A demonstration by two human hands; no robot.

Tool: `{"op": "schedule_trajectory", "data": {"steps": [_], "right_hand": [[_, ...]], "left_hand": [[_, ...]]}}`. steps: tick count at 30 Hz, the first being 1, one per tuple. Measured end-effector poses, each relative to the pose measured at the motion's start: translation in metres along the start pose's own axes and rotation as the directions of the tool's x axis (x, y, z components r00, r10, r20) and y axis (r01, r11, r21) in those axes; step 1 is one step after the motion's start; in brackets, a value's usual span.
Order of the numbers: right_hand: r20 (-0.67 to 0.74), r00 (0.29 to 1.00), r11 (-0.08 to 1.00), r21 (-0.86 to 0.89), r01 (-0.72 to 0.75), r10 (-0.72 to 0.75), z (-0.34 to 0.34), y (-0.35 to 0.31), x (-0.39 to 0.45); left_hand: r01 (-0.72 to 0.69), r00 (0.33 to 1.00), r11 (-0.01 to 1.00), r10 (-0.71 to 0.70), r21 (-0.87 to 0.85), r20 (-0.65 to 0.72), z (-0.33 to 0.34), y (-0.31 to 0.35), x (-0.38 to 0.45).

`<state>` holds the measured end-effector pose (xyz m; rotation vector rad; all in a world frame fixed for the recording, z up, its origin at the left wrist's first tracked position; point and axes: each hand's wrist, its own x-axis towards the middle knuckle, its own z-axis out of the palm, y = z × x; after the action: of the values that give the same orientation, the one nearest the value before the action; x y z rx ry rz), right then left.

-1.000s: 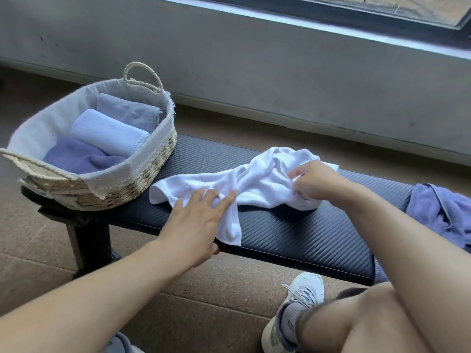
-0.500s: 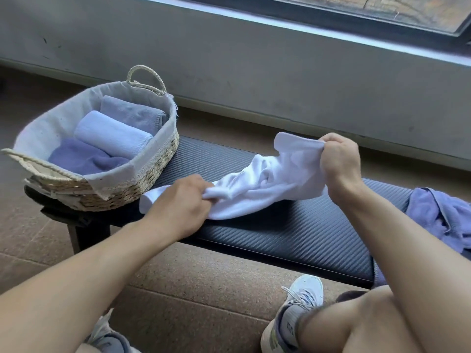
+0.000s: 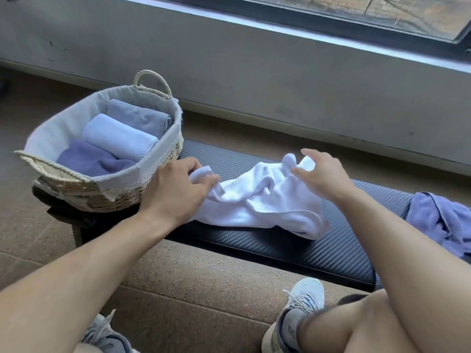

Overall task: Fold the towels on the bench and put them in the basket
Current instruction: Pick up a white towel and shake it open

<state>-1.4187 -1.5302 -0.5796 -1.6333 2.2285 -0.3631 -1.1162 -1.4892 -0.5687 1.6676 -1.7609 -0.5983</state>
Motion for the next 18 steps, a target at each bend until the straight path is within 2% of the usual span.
{"op": "schedule_trajectory", "data": {"steps": [2,3,5,6,7,9,11,15,18], "right_hand": [[0.153,0.988,0.995,-0.099,-0.019,0.034,0.006,0.002,0.003],[0.175,0.983,0.994,-0.102,-0.043,0.060,0.009,0.002,0.005],[0.110,0.990,0.996,-0.044,-0.080,0.085,0.010,0.002,0.008],[0.078,0.992,0.995,-0.026,-0.096,0.097,0.010,0.002,0.008],[0.060,0.992,0.994,-0.025,-0.105,0.107,0.010,0.003,0.008],[0.043,0.992,0.992,-0.048,-0.114,0.116,0.010,0.004,0.007],[0.016,0.992,0.992,-0.014,-0.129,0.129,0.010,0.007,0.008],[0.040,0.974,0.936,0.271,-0.226,0.223,0.009,0.012,0.011],[0.026,0.963,0.802,0.547,-0.239,0.270,-0.004,0.005,0.005]], "left_hand": [[-0.013,1.000,1.000,0.013,0.020,0.023,0.000,0.000,-0.001],[-0.021,0.999,0.999,0.020,0.024,0.031,0.000,-0.001,-0.001],[-0.006,0.999,1.000,0.007,-0.028,0.046,0.000,-0.003,0.001],[0.039,0.997,0.993,-0.032,-0.112,0.065,0.000,-0.003,0.003],[0.117,0.990,0.963,-0.093,-0.243,0.109,-0.001,-0.002,0.004],[0.302,0.948,0.809,-0.200,-0.505,0.247,-0.003,0.001,0.005],[0.418,0.906,0.680,-0.260,-0.602,0.336,-0.005,0.003,0.006],[0.502,0.865,0.566,-0.332,-0.654,0.377,-0.005,0.005,0.009],[0.512,0.859,0.551,-0.334,-0.659,0.387,-0.006,0.006,0.008]]}}
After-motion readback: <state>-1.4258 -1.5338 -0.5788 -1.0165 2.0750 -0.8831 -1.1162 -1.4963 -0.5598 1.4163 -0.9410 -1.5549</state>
